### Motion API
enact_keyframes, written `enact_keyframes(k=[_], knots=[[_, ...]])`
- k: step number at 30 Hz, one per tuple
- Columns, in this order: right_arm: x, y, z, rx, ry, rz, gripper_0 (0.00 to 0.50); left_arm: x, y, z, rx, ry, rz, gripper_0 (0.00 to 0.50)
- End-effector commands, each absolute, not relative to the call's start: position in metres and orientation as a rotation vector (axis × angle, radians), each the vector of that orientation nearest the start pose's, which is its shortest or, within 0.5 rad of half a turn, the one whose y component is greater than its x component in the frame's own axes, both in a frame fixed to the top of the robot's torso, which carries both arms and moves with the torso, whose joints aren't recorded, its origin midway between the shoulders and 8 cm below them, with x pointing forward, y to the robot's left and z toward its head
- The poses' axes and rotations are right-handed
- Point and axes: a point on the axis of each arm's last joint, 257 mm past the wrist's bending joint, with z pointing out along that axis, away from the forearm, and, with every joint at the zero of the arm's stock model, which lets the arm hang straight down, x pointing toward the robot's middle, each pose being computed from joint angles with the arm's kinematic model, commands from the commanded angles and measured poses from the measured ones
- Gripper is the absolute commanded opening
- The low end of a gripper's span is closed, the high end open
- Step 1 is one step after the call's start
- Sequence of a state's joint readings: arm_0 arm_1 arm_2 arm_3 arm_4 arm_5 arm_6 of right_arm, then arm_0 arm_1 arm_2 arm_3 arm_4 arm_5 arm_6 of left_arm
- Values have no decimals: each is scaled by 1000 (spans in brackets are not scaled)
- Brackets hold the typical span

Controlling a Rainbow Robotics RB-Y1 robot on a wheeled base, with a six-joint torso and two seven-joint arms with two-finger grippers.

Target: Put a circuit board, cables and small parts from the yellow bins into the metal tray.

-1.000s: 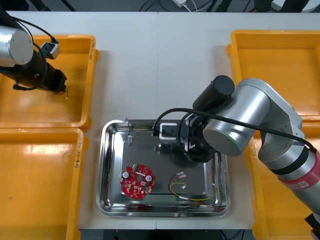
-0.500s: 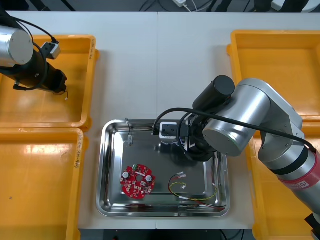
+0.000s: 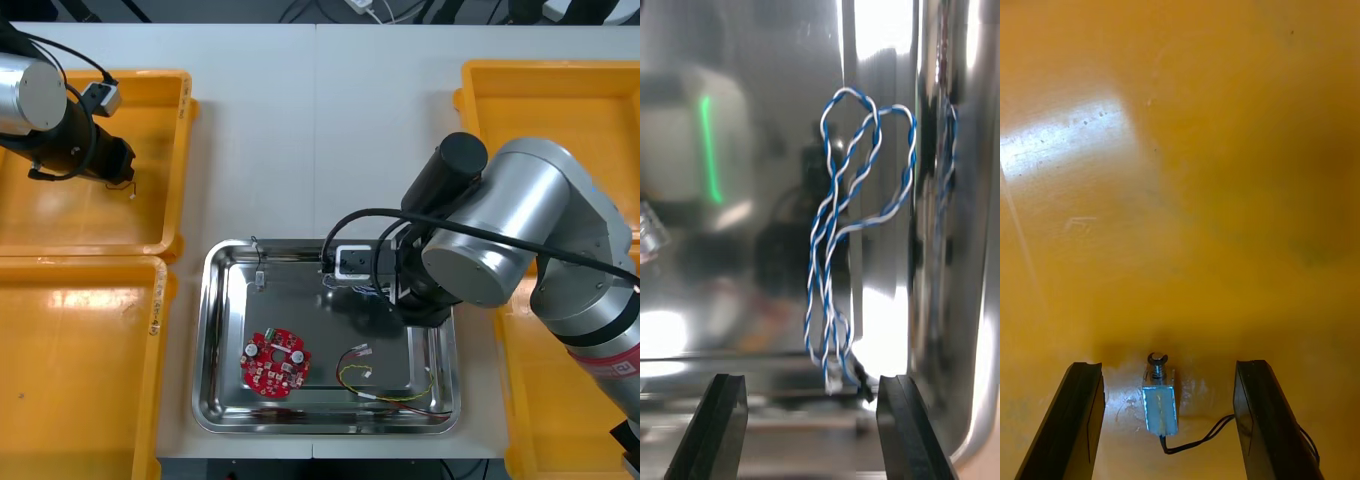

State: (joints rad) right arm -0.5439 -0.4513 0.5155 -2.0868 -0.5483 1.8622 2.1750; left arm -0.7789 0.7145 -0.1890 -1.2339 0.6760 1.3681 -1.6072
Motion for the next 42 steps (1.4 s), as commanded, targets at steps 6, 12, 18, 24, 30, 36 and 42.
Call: enact_keyframes(k=[6, 12, 18, 24, 30, 36, 42], knots=[[412, -89, -159, -1787, 1929, -165, 500, 583, 354, -206, 474, 2542, 168, 500], [429, -100, -128, -1568, 2014, -139, 500, 583, 353, -209, 472, 2537, 159, 500], [444, -121, -104, -1396, 2089, -160, 500, 585, 352, -208, 471, 2530, 151, 0], [451, -164, -83, -1206, 2188, -148, 500, 585, 349, -207, 467, 2526, 137, 0], [458, -210, -69, -983, 2310, -112, 500, 586, 348, -207, 464, 2524, 130, 0], [463, -254, -64, -756, 2406, -130, 500, 580, 352, -199, 474, 2539, 147, 0], [453, -307, -80, -522, 2518, -144, 500, 563, 353, -176, 507, 2569, 186, 0]])
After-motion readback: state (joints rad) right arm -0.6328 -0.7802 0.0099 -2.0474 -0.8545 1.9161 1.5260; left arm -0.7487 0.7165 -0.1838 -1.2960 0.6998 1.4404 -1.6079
